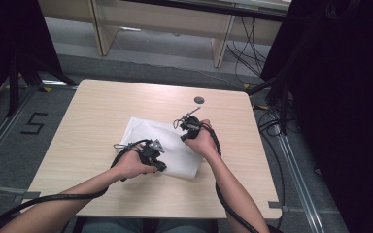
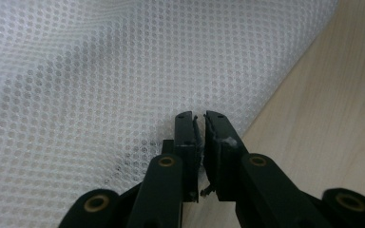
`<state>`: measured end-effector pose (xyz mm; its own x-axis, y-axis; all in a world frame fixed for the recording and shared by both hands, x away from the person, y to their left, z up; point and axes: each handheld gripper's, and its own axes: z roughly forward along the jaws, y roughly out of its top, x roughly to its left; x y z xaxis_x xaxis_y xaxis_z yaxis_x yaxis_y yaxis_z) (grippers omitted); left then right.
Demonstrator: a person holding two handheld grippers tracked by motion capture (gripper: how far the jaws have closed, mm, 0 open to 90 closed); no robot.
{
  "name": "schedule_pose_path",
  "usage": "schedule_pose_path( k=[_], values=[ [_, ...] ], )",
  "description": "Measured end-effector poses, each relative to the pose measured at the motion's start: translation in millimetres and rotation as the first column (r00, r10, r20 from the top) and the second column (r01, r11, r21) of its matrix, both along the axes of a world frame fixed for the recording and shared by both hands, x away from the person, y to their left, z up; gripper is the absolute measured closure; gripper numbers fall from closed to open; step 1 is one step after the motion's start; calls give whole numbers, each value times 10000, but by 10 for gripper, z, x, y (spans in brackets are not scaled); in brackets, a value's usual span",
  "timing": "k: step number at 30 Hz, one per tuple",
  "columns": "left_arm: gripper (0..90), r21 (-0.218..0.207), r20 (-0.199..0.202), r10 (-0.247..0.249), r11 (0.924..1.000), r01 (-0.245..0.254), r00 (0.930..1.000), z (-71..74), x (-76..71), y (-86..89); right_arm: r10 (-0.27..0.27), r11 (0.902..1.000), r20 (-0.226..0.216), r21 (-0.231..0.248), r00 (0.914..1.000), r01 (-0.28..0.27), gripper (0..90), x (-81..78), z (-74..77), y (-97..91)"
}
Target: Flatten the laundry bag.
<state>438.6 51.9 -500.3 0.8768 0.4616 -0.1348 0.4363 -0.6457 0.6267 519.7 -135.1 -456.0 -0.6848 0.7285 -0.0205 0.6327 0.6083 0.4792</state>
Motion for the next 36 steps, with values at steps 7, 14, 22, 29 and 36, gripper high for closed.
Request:
schedule_pose_path(
  k=[7,14,22,29,36],
  values=[
    [843,-108,26,170,9998,-170,9999,-9,24,-2,43,9989,113,462,9999,-48,897,-127,129,31],
    [844,253,278,225,9994,-232,9994,5,94,-53,162,9939,588,1081,9981,-225,898,-280,333,20],
    [845,327,390,406,9986,-419,9984,8,171,-93,740,9857,1144,1427,9907,-901,898,-470,437,11],
    [847,273,507,659,9974,-673,9965,3,174,-112,707,9843,1242,1521,9897,-894,898,-565,445,9],
    [846,29,918,868,9962,-874,9920,-24,185,-132,1148,9759,1702,1646,9787,-1431,897,-602,448,17]
  ],
)
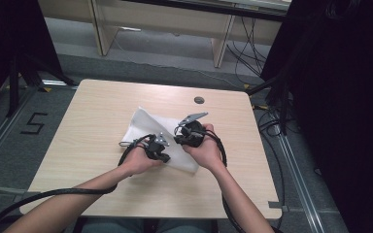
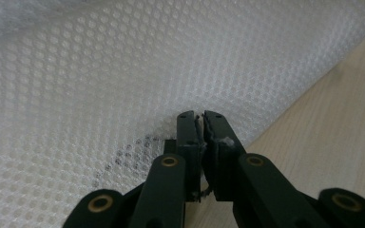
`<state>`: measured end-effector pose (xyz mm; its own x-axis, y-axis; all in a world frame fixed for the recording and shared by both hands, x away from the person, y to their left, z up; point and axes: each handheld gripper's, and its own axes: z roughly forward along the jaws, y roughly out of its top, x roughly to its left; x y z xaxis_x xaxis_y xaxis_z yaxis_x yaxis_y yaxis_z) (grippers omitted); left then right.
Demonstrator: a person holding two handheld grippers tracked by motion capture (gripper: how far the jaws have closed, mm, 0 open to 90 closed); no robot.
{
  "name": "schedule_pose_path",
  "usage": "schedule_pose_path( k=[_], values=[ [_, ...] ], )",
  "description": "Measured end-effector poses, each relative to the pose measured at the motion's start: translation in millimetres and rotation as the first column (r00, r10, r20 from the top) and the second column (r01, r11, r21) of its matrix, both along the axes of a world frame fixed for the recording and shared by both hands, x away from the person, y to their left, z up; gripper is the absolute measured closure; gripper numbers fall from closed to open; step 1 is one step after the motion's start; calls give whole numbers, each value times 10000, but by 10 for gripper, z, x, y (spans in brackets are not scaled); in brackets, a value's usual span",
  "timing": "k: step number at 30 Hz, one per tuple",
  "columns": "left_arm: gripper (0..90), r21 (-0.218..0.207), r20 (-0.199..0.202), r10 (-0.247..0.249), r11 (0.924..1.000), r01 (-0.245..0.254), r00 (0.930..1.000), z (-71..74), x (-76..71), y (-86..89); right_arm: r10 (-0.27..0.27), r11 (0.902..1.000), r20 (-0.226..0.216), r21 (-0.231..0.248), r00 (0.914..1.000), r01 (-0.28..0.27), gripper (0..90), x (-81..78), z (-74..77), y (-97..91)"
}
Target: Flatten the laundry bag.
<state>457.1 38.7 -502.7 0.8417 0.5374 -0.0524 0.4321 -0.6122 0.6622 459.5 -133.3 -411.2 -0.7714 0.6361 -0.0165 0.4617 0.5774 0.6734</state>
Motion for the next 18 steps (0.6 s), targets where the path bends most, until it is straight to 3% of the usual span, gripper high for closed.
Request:
schedule_pose_path(
  k=[4,5,10,12,13,14,15,17,18],
  values=[
    [833,-112,180,-97,9999,99,9998,10,-20,6,-7,10000,102,-40,9999,7,897,-2,4,-9],
    [829,-389,108,-76,9992,81,9999,32,-48,11,-36,10000,103,-75,9999,37,898,-7,-5,-20],
    [818,-800,17,-213,9966,214,9998,135,-136,28,-34,10000,221,-78,9997,36,898,28,-37,-38],
    [845,-430,211,-320,9985,329,9993,177,-182,52,-109,9999,346,-40,9993,111,898,62,-54,-52],
    [860,71,251,-547,9985,546,9982,192,-200,86,-147,9999,216,-15,9997,147,898,60,-53,-53],
    [867,71,251,-547,9985,546,9982,192,-200,86,-147,9999,216,-15,9997,147,898,60,-53,-53],
    [873,504,-96,-665,9965,669,9977,178,-192,123,-148,9999,243,-18,9996,149,898,74,-55,-56],
    [875,494,-317,-295,9983,310,9991,116,-189,114,-211,9998,343,-18,9992,212,897,81,-59,-55],
    [876,581,-344,-277,9979,297,9990,87,-184,114,-186,9997,608,136,9980,178,898,91,-65,-53]
  ],
)
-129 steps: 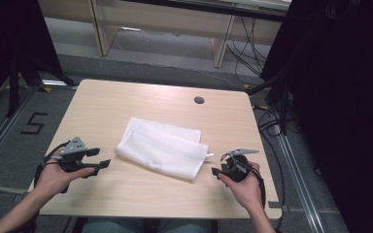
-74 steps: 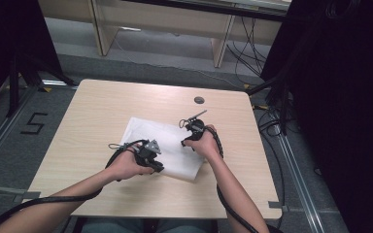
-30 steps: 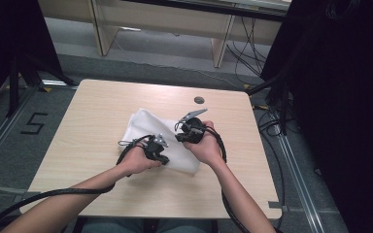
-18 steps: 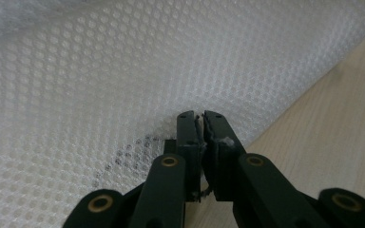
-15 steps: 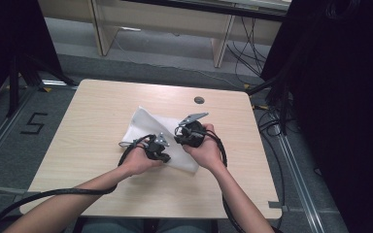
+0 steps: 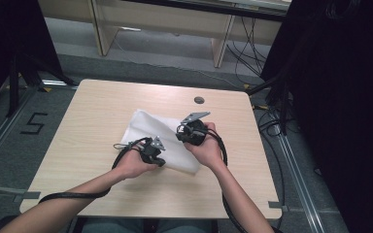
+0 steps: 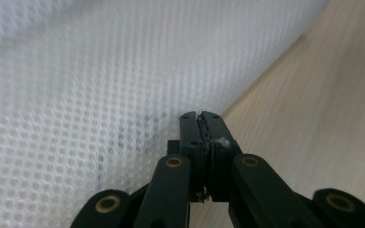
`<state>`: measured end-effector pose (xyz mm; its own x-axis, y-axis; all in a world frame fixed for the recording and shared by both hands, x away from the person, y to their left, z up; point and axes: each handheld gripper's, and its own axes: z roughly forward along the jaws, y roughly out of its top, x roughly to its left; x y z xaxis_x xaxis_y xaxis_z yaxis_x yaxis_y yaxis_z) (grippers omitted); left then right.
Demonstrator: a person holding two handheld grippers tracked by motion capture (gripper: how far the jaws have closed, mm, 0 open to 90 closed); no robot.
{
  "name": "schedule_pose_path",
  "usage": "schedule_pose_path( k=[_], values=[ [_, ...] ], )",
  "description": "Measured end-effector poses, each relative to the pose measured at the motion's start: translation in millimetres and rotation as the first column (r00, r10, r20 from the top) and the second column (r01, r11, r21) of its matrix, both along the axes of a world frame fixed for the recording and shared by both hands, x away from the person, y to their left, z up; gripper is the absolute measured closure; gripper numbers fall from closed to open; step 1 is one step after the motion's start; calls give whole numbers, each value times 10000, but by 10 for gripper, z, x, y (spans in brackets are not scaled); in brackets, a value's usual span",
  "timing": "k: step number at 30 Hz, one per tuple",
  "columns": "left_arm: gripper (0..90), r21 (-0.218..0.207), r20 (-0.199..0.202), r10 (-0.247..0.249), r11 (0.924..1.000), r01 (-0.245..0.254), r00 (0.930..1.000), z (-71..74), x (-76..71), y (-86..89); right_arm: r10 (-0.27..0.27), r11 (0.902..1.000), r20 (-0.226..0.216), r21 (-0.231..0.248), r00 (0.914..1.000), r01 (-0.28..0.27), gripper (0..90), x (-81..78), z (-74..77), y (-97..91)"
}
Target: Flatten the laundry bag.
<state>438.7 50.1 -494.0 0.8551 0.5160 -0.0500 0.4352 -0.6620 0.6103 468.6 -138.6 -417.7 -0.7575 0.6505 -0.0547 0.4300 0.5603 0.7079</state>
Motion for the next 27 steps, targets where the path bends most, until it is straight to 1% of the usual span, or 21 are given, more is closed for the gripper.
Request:
schedule_pose_path(
  k=[1,2,3,4,5,8,9,10,11,12,14,15,16,17,18,19,20,22,24,25,27],
  values=[
    [876,0,0,0,10000,0,10000,0,0,0,0,10000,0,0,10000,0,898,0,0,0],
    [876,-186,-105,173,9997,-175,9998,-38,1,-14,-109,9999,-302,55,9995,110,897,-23,42,-6],
    [876,133,-144,-134,9998,136,9998,-38,22,2,-109,9999,-302,55,9995,110,897,-23,42,-6],
    [876,96,-95,-114,9999,115,9999,-49,25,-5,-154,9998,-172,158,9997,157,898,-27,48,-2],
    [878,-126,-84,162,9998,-163,9998,-61,27,-39,-131,9994,-120,307,9998,135,897,-36,78,1],
    [886,-111,-68,162,9998,-163,9998,-62,52,-65,-28,9996,-144,276,9999,32,897,-52,124,0],
    [886,-177,-70,265,9995,-266,9996,-63,57,-81,-168,9989,-6,432,9999,169,897,-58,129,9],
    [893,-117,27,324,9994,-324,9995,-60,81,-106,56,9988,60,485,10000,-59,897,-70,159,10],
    [894,-117,27,324,9994,-324,9995,-60,81,-106,56,9988,60,485,10000,-59,897,-70,159,10],
    [894,-188,-18,410,9990,-411,9992,-63,86,-119,110,9992,-152,389,9998,-104,898,-94,193,1],
    [895,181,56,277,9994,-278,9996,-48,127,-114,-69,9984,-188,565,9998,80,898,-131,198,14],
    [895,158,58,300,9994,-301,9995,-47,134,-116,-115,9978,-175,646,9998,126,897,-149,195,20],
    [895,-100,231,636,9979,-634,9977,-64,147,-135,2,9987,-407,516,9992,19,898,-178,220,12],
    [895,-100,231,636,9979,-634,9977,-64,147,-135,2,9987,-407,516,9992,19,898,-178,220,12],
    [895,-147,134,784,9968,-782,9968,-65,149,-140,240,9980,-242,583,9994,-225,897,-190,217,20],
    [895,-147,134,784,9968,-782,9968,-65,149,-140,240,9980,-242,583,9994,-225,897,-190,217,20],
    [895,-171,165,607,9980,-604,9980,-70,170,-140,65,9979,-268,648,9996,-47,897,-204,215,29],
    [895,-202,265,656,9977,-651,9975,-75,178,-143,-70,9976,-381,680,9992,96,898,-227,219,42],
    [895,-200,197,566,9982,-562,9982,-77,193,-144,87,9983,-480,576,9988,-60,897,-229,234,34],
    [894,-172,248,465,9988,-460,9986,-76,203,-140,458,9980,-287,459,9985,-444,897,-208,224,28],
    [893,-179,245,474,9987,-469,9986,-76,204,-137,328,9977,-240,608,9992,-313,898,-214,200,46]
  ],
)
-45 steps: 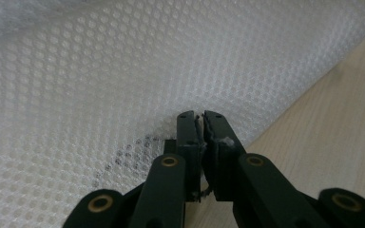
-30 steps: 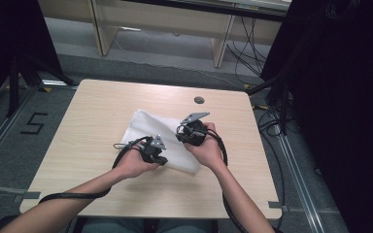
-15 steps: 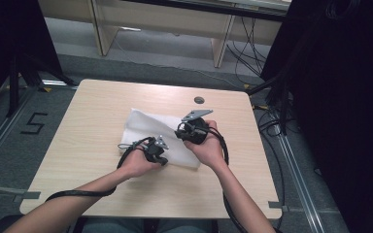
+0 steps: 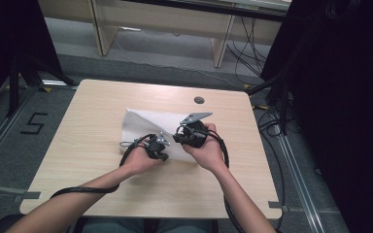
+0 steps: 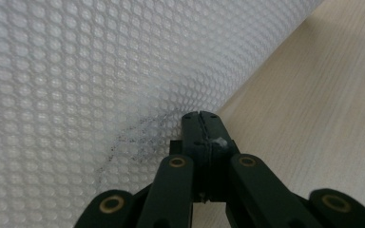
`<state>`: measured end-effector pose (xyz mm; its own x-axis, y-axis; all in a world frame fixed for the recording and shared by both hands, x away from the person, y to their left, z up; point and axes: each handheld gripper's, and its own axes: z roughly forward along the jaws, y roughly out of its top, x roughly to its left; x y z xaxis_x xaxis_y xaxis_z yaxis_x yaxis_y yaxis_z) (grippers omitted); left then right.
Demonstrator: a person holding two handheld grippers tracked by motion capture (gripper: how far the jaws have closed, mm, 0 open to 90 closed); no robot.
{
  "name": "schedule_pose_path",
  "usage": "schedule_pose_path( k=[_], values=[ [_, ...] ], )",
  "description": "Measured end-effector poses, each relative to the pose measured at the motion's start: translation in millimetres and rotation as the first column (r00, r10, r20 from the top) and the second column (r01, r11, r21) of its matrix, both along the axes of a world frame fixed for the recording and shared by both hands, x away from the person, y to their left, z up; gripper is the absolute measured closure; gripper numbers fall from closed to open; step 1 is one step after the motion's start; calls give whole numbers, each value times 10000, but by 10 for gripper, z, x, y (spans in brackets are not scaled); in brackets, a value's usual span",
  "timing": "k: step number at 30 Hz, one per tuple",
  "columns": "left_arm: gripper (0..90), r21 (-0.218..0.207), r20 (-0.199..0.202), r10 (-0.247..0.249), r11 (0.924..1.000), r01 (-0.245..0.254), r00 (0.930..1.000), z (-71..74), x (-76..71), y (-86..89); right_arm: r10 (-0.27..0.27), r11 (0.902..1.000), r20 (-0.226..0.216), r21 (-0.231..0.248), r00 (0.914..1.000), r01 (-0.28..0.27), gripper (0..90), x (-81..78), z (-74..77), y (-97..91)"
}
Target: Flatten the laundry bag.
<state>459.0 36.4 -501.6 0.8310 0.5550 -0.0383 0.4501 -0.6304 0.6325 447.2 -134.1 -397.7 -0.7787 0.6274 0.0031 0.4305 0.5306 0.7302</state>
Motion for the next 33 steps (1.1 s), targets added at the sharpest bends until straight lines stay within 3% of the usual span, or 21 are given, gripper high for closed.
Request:
schedule_pose_path(
  k=[2,4,5,7,8,11,12,14,15,16,18,21,22,23,26,29,31,33],
  values=[
    [892,224,21,-248,9994,247,9997,10,12,25,-15,9999,-208,-103,9998,13,897,-9,10,-5],
    [879,74,116,10,10000,-11,9999,4,5,30,-123,9999,-302,-5,9995,123,897,-36,-6,15],
    [876,329,206,-114,9994,107,9997,17,14,60,54,10000,-193,7,9998,-54,897,-54,-23,29],
    [875,417,263,-134,9991,123,9996,21,15,82,-2,9999,-365,-154,9993,-3,897,-61,-10,20],
    [874,359,368,-89,9993,76,9993,14,16,94,-146,9999,-485,78,9987,149,897,-91,-24,43],
    [874,526,446,-122,9986,98,9989,22,19,147,-10,10000,-559,-24,9984,8,897,-104,-36,47],
    [872,947,253,-511,9943,485,9984,73,26,211,207,9998,-529,42,9984,-205,896,-105,-50,56],
    [866,1000,174,-642,9930,622,9978,99,14,243,104,9997,-528,236,9986,-91,896,-118,-82,67],
    [860,631,228,-249,9977,234,9994,104,-30,243,-50,9999,-863,141,9963,62,896,-141,-70,62],
    [855,724,275,-195,9972,174,9994,187,-103,311,-19,9998,-626,196,9980,31,896,-143,-106,66],
    [841,856,380,-317,9959,283,9988,244,-129,362,266,9996,-588,15,9979,-266,896,-132,-110,54],
    [830,926,495,-395,9951,348,9980,402,-188,524,-53,9999,-713,154,9974,64,896,-165,-155,64],
    [819,902,619,-318,9956,261,9976,462,-211,607,-203,9998,-990,23,9949,206,896,-187,-164,68],
    [815,954,715,-294,9952,226,9970,512,-222,683,141,9999,-820,-26,9965,-143,896,-177,-172,64],
    [799,933,766,-14,9956,-58,9971,618,-273,905,81,9999,-738,128,9972,-72,896,-191,-209,87],
    [789,913,798,199,9955,-272,9966,664,-331,1101,85,10000,-811,24,9967,-84,896,-200,-217,94],
    [780,933,793,243,9951,-317,9966,677,-374,1199,433,9989,-674,-175,9968,-446,896,-186,-223,86],
    [766,719,677,498,9959,-546,9965,665,-472,1359,138,9998,-1195,-97,9927,-151,896,-245,-229,106]
  ],
)
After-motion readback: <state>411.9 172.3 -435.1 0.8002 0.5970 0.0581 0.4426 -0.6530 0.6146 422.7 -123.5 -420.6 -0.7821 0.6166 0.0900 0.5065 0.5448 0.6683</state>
